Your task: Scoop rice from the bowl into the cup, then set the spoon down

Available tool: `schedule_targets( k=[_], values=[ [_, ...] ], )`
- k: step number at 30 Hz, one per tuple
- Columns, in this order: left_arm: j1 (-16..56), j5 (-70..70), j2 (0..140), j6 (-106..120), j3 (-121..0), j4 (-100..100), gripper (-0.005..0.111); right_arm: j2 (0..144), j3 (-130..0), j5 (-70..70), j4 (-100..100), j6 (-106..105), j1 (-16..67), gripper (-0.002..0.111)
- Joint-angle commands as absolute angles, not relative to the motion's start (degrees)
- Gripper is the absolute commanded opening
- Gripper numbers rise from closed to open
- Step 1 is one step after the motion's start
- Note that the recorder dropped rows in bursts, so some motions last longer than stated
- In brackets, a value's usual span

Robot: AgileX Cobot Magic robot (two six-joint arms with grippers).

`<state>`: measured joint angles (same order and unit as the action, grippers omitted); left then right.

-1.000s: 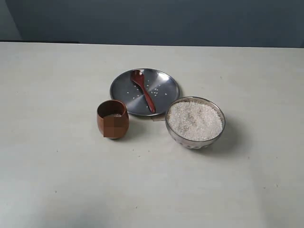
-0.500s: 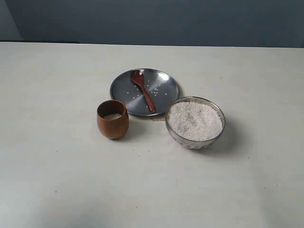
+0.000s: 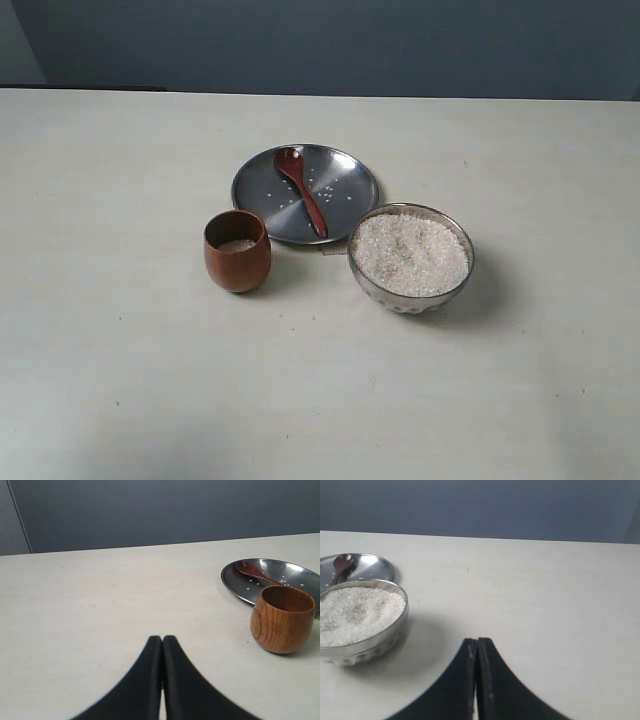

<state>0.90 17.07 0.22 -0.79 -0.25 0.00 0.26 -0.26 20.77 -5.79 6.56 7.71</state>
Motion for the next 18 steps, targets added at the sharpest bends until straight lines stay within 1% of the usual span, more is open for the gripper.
schedule_targets(
  k=[1, 18],
  values=[
    [1.3, 16.54, 0.0, -1.08, 0.0, 0.0, 0.0, 0.0, 0.0, 20.73, -6.31, 6.03, 7.43, 0.0],
    [1.3, 16.54, 0.0, -1.08, 0.0, 0.0, 0.0, 0.0, 0.0, 20.73, -5.58, 4.77, 7.43, 0.0]
  ],
)
